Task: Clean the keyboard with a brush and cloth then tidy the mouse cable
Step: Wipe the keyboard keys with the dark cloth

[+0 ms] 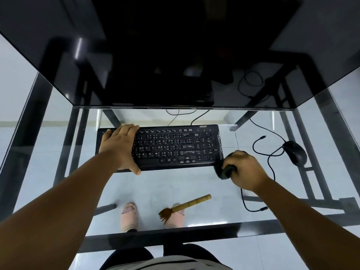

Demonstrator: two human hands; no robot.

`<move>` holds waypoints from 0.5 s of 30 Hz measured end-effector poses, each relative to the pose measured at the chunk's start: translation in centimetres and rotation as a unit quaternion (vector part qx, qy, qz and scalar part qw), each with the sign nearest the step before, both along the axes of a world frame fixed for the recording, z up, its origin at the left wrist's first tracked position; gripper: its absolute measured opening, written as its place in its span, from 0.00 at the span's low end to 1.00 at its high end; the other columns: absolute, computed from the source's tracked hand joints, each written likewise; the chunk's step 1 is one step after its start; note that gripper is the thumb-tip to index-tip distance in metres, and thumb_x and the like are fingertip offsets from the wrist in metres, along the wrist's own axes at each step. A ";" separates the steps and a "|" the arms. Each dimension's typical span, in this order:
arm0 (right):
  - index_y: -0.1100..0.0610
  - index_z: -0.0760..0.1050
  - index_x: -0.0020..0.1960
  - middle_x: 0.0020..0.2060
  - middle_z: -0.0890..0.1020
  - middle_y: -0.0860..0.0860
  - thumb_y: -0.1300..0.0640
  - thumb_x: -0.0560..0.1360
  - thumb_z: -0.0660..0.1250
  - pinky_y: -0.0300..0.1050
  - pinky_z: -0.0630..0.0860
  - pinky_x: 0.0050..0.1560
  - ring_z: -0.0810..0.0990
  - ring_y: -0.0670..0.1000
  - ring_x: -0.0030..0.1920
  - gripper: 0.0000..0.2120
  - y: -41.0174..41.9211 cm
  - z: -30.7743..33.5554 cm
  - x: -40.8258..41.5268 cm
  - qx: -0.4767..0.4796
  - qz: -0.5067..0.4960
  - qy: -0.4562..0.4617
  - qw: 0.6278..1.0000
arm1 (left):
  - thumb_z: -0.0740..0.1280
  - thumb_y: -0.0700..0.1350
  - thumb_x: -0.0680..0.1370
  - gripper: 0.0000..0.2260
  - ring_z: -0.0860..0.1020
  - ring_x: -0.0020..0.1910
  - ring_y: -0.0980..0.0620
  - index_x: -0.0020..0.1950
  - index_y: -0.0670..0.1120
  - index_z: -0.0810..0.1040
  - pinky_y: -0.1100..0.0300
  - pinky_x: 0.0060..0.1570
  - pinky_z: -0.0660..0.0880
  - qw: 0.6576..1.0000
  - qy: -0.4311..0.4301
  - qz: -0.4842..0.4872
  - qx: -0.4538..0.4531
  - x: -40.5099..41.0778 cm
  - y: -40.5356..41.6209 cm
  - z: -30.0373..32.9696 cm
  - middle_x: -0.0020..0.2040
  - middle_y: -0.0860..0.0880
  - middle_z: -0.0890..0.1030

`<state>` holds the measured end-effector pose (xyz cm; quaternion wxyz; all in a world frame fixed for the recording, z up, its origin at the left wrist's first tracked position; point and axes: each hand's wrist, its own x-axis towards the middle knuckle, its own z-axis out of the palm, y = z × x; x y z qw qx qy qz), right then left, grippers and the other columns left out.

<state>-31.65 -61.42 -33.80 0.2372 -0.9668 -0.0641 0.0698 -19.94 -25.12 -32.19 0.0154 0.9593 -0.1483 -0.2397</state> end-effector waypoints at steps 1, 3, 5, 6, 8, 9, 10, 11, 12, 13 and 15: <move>0.46 0.79 0.36 0.36 0.82 0.46 0.65 0.61 0.61 0.48 0.79 0.40 0.79 0.49 0.39 0.16 -0.3 0.2 -0.1 0.025 -0.053 0.003 0.998 | 0.78 0.65 0.48 0.64 0.55 0.76 0.50 0.77 0.52 0.48 0.45 0.75 0.50 1.000 0.000 -0.001 0.004 0.0 -0.1 0.0 0.76 0.53 0.55; 0.49 0.79 0.37 0.34 0.83 0.49 0.71 0.64 0.62 0.49 0.79 0.38 0.81 0.51 0.35 0.18 0.5 0.4 0.2 0.118 -0.176 -0.003 0.977 | 0.78 0.65 0.49 0.65 0.54 0.76 0.50 0.78 0.51 0.48 0.44 0.75 0.50 1.000 -0.003 -0.003 0.011 -0.1 -0.3 0.0 0.76 0.51 0.54; 0.51 0.78 0.39 0.31 0.82 0.53 0.74 0.68 0.62 0.47 0.77 0.32 0.80 0.52 0.30 0.18 2.8 0.8 0.7 0.201 -0.244 -0.024 0.949 | 0.78 0.65 0.50 0.65 0.52 0.77 0.49 0.78 0.50 0.46 0.44 0.75 0.50 1.000 -0.004 -0.003 0.012 -0.2 -0.4 0.0 0.77 0.51 0.53; 0.51 0.77 0.40 0.31 0.82 0.52 0.73 0.68 0.63 0.45 0.77 0.32 0.79 0.51 0.30 0.17 4.1 1.1 0.9 0.211 -0.239 -0.042 0.947 | 0.78 0.65 0.50 0.65 0.51 0.77 0.49 0.78 0.50 0.46 0.44 0.75 0.49 1.000 -0.003 -0.002 0.010 -0.2 -0.4 -0.1 0.77 0.51 0.52; 0.50 0.76 0.44 0.33 0.81 0.48 0.69 0.69 0.65 0.42 0.76 0.35 0.79 0.50 0.33 0.14 6.6 0.7 1.2 0.180 -0.188 -0.050 0.964 | 0.77 0.66 0.50 0.65 0.50 0.77 0.50 0.78 0.51 0.45 0.44 0.75 0.48 1.000 -0.002 0.002 0.008 -0.3 -0.2 -0.1 0.77 0.52 0.51; 0.51 0.76 0.47 0.36 0.81 0.48 0.67 0.69 0.65 0.42 0.76 0.37 0.79 0.50 0.35 0.12 7.7 0.4 1.3 0.158 -0.167 -0.037 0.972 | 0.77 0.67 0.50 0.66 0.50 0.77 0.50 0.78 0.52 0.45 0.44 0.75 0.48 1.000 -0.001 0.004 0.007 -0.3 -0.2 -0.2 0.77 0.52 0.51; 0.51 0.76 0.49 0.39 0.81 0.49 0.65 0.70 0.64 0.43 0.75 0.39 0.79 0.51 0.38 0.12 8.6 0.0 1.5 0.141 -0.153 -0.023 0.978 | 0.77 0.67 0.49 0.66 0.50 0.77 0.50 0.78 0.52 0.45 0.44 0.75 0.48 1.000 -0.001 0.006 0.005 -0.3 -0.1 -0.2 0.77 0.53 0.51; 0.51 0.75 0.51 0.42 0.81 0.51 0.63 0.70 0.63 0.43 0.75 0.41 0.78 0.51 0.41 0.13 9.4 -0.3 1.7 0.129 -0.137 -0.014 0.982 | 0.77 0.67 0.49 0.66 0.51 0.77 0.50 0.78 0.53 0.45 0.44 0.75 0.49 1.000 -0.002 0.008 0.002 -0.3 0.0 -0.2 0.77 0.53 0.51; 0.51 0.75 0.53 0.45 0.80 0.52 0.63 0.71 0.63 0.44 0.75 0.43 0.78 0.51 0.43 0.13 10.0 -0.4 1.7 0.120 -0.116 -0.007 0.986 | 0.77 0.67 0.49 0.65 0.51 0.77 0.51 0.78 0.53 0.45 0.44 0.75 0.49 1.000 -0.002 0.009 -0.001 -0.3 0.0 -0.3 0.77 0.53 0.51; 0.52 0.75 0.55 0.47 0.79 0.53 0.64 0.71 0.63 0.45 0.75 0.45 0.78 0.51 0.45 0.15 10.5 -0.3 1.6 0.109 -0.087 0.002 0.990 | 0.77 0.67 0.49 0.65 0.51 0.77 0.51 0.78 0.53 0.45 0.44 0.75 0.49 1.000 -0.002 0.010 -0.003 -0.3 0.0 -0.3 0.77 0.53 0.51; 0.54 0.75 0.57 0.49 0.77 0.53 0.66 0.72 0.64 0.46 0.75 0.45 0.78 0.51 0.47 0.16 10.4 -0.2 1.4 0.078 -0.045 0.010 0.996 | 0.77 0.67 0.50 0.65 0.50 0.77 0.51 0.78 0.53 0.45 0.44 0.75 0.49 1.000 -0.002 0.010 -0.005 -0.2 0.1 -0.3 0.77 0.53 0.51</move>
